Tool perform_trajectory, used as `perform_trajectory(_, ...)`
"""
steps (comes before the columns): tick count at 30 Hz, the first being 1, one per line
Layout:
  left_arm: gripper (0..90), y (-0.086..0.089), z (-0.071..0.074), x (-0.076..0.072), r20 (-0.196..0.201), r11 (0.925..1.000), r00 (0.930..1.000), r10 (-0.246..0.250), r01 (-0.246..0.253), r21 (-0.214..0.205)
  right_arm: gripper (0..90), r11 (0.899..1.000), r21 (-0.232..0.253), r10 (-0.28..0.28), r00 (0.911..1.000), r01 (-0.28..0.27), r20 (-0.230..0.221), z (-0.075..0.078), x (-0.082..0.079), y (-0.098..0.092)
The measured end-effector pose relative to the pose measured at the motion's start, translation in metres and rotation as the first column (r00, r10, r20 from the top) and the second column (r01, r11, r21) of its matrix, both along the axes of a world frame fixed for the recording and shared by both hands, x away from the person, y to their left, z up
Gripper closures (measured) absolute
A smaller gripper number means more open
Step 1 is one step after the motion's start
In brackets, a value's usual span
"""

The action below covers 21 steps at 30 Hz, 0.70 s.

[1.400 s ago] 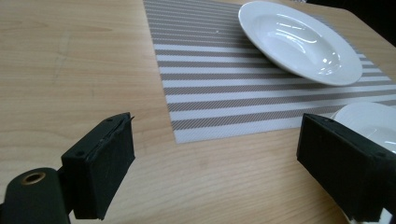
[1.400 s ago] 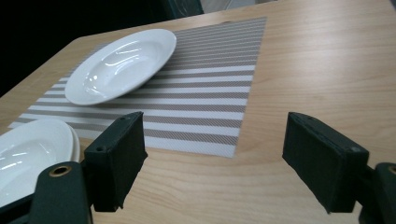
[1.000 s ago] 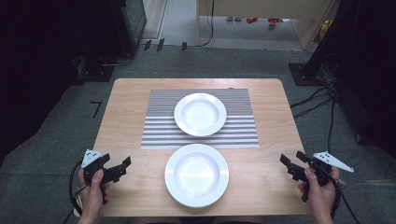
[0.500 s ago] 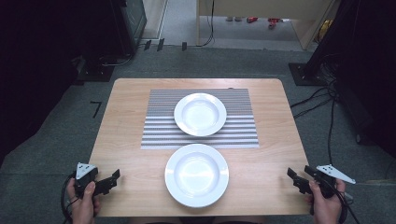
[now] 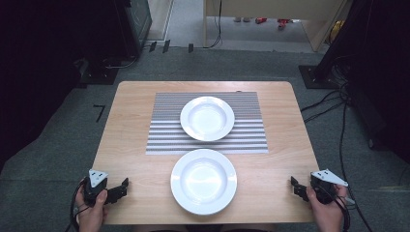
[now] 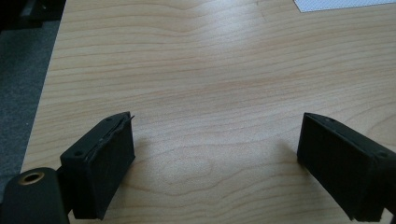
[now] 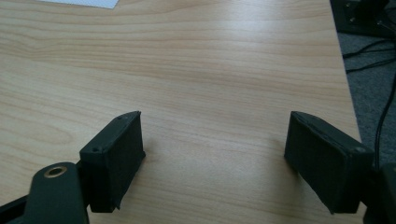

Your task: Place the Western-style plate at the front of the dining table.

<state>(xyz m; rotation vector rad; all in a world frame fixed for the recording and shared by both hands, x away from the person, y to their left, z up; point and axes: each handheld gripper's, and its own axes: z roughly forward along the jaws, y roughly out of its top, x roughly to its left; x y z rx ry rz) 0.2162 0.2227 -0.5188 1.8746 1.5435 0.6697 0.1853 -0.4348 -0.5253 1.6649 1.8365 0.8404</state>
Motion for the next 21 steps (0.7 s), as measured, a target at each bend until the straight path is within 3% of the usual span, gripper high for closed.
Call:
perform_trajectory(16, 11.0, 0.0001, 0.0, 0.0004, 0.0, 1.0, 1.0, -0.003, 0.003, 0.0, 18.2, 1.0, -0.001, 0.022, 0.9998, -0.022, 0.0, -0.0002, 0.0002, 0.0007)
perform_trajectory(21, 10.9, 0.0, 0.0, 0.0004, 0.0, 1.0, 1.0, -0.003, 0.003, 0.0, 14.1, 1.0, -0.001, 0.021, 0.9997, -0.021, -0.009, -0.0004, 0.0012, 0.0013)
